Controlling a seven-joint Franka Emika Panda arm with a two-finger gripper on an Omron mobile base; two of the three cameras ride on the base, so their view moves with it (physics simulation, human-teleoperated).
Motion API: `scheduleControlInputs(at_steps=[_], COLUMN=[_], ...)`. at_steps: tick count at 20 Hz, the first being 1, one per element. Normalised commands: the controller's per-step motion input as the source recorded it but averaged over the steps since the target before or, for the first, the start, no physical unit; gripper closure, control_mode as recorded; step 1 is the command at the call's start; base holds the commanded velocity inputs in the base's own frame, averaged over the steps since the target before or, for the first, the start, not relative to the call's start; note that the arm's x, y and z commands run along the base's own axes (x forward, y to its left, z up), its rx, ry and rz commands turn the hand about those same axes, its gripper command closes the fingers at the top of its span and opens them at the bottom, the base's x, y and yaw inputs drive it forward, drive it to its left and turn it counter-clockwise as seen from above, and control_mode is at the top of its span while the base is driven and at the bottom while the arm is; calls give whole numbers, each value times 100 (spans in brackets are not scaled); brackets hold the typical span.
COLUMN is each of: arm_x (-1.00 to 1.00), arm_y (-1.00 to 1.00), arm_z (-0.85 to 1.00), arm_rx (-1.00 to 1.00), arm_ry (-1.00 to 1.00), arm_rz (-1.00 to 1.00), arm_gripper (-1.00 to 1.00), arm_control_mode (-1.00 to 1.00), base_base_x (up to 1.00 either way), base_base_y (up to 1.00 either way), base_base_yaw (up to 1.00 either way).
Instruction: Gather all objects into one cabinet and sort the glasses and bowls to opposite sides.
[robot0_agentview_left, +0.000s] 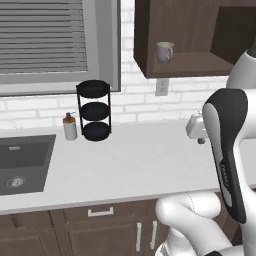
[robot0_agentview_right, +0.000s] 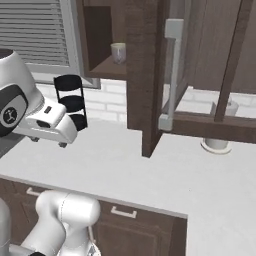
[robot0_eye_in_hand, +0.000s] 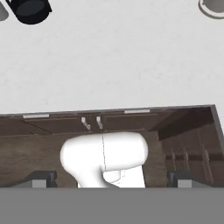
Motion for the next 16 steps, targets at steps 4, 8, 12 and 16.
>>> scheduleControlInputs(at_steps=[4, 8, 12, 16], arm_x=[0, 0, 0, 0], arm_y=[0, 0, 0, 0], arm_z=[0, 0, 0, 0], arm_rx=[0, 0, 0, 0], arm_ry=[0, 0, 0, 0], arm_rz=[0, 0, 0, 0], arm_gripper=[-100, -100, -100, -100], arm_control_mode=[100, 100, 100, 100], base_base_x=[0, 7, 14, 19], base_base_y=[-8, -29, -40, -43], base_base_yaw=[-21, -16, -11, -4])
